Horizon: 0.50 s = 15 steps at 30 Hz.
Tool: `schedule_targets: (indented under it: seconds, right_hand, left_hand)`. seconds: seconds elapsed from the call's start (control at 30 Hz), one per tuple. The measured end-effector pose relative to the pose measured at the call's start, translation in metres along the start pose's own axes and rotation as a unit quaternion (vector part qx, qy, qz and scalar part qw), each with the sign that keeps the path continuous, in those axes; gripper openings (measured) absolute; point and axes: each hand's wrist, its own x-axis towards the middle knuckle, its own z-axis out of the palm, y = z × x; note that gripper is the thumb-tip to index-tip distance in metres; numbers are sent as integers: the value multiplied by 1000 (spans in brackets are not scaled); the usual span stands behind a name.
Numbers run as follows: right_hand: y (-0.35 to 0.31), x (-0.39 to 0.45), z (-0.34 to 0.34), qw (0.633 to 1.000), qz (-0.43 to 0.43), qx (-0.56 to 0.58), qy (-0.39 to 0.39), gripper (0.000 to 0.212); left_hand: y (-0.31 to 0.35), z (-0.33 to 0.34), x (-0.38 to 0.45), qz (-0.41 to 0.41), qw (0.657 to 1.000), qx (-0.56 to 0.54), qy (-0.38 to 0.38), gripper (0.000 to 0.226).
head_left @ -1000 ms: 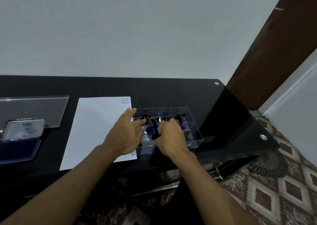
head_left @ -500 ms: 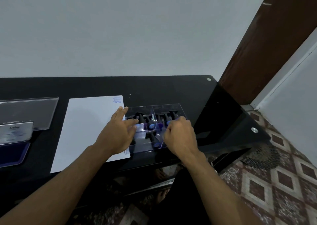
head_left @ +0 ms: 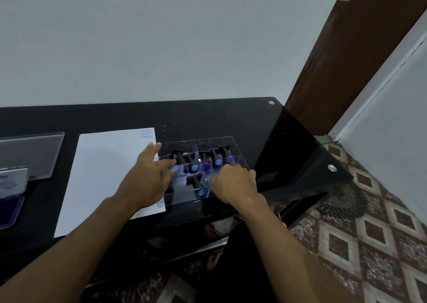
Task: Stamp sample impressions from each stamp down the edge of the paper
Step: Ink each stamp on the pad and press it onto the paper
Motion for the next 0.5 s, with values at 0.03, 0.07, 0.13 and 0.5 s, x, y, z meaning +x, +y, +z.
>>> schedule_targets:
  seconds: [0.03, 0.07, 0.13, 0.5]
  right_hand:
    - [-1, 0, 1, 1000, 4, 15, 6, 20]
    - [-2, 1, 1, 999, 4, 33, 18, 16]
    - [-1, 2, 2, 995, 1, 77, 57, 9]
    - [13, 1, 11, 971, -49, 146, 183, 23]
  left_hand:
    - [-1, 0, 0, 3, 1000, 1, 0, 32]
    - [-1, 0, -1, 7, 1000, 2, 0, 32]
    - [-1, 0, -1, 9, 1000, 2, 0, 32]
    - [0, 1, 1, -2, 1000, 15, -10, 33]
